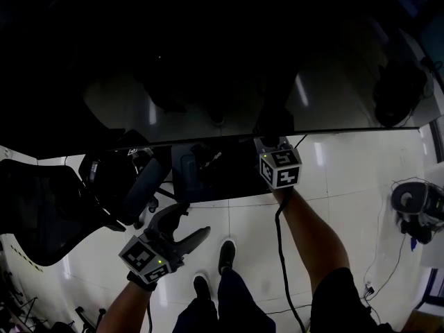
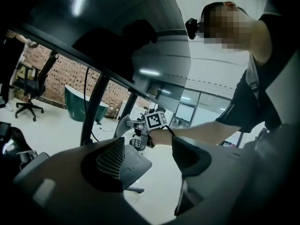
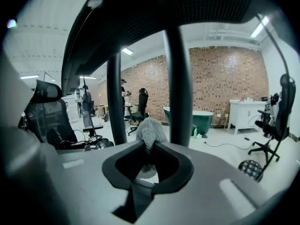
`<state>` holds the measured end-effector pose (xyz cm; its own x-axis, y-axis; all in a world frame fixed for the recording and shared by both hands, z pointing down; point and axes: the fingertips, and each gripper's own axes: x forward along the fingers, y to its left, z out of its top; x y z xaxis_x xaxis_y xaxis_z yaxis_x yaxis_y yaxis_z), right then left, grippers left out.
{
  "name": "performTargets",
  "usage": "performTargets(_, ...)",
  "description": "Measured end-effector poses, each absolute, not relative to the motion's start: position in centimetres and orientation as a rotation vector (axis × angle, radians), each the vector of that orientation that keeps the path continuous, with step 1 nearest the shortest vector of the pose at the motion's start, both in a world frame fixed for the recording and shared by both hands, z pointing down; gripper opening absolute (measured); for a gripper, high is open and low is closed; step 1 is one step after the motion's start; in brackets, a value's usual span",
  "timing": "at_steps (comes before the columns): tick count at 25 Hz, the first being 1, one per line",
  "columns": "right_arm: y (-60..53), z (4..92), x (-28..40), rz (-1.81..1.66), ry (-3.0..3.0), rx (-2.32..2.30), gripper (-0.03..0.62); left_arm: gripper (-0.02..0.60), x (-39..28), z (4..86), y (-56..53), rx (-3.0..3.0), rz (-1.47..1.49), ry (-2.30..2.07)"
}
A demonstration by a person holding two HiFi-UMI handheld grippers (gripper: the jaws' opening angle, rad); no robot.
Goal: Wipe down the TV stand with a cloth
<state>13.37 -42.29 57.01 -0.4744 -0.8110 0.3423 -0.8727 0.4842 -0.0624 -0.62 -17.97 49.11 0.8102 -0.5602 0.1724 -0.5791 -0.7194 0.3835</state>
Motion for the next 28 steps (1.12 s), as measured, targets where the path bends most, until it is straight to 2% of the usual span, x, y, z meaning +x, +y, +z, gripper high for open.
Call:
performTargets(6, -44.8, 55.1, 17.9, 0.279, -2.384, 1.562, 0.044, 0.327, 0.7, 49.2, -17.4, 2.574, 0.064, -0.815)
performTargets(13, -46.8, 56.0, 18.0, 0.265, -2.383, 1.592, 0.046, 0.327, 0.7, 50.1, -18.4, 2.546, 0.034, -0.838)
performTargets(28, -47.0, 69.2, 17.5, 0.451, -2.213, 1.469, 0.048, 0.327, 0.9, 53.6, -20.6, 2.501, 0.067, -0.851)
